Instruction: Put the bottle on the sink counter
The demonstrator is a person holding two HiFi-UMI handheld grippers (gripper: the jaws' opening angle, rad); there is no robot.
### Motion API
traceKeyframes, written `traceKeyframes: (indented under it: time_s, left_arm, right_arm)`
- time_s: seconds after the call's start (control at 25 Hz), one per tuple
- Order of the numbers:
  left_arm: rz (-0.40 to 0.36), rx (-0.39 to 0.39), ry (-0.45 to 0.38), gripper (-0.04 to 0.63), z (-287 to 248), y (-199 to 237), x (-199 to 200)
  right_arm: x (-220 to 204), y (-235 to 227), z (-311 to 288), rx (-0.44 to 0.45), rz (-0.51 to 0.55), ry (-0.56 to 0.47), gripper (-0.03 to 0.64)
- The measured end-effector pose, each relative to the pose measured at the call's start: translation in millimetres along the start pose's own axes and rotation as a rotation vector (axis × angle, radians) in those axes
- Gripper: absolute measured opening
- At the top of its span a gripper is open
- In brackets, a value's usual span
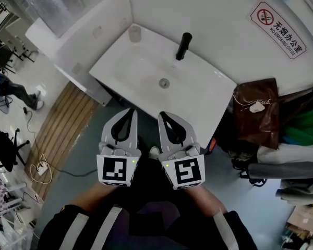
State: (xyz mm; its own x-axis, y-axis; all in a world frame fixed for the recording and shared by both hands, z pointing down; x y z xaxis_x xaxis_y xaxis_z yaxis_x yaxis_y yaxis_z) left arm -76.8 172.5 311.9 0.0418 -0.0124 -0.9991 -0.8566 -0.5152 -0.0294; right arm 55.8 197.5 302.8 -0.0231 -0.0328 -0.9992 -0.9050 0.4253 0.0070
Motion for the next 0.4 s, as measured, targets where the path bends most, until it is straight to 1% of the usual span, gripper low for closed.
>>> traceKeyframes:
  time_s: [0.4]
  left_arm:
    - [0.002, 0.013, -0.006, -0.001, 3.4, -2.6, -1.9]
  right_arm:
    - [-0.3, -1.1, 4.9, 0.002, 0.004, 0.004, 0.0]
Point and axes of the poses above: the fingertips, and each gripper's own axes: z backward along the fingers, y to its left, x out of its top, the point moved 7 cm from there along z, backward along the fingers, and after that the axes turned 6 degrees about -y, right-handed, at the moved point
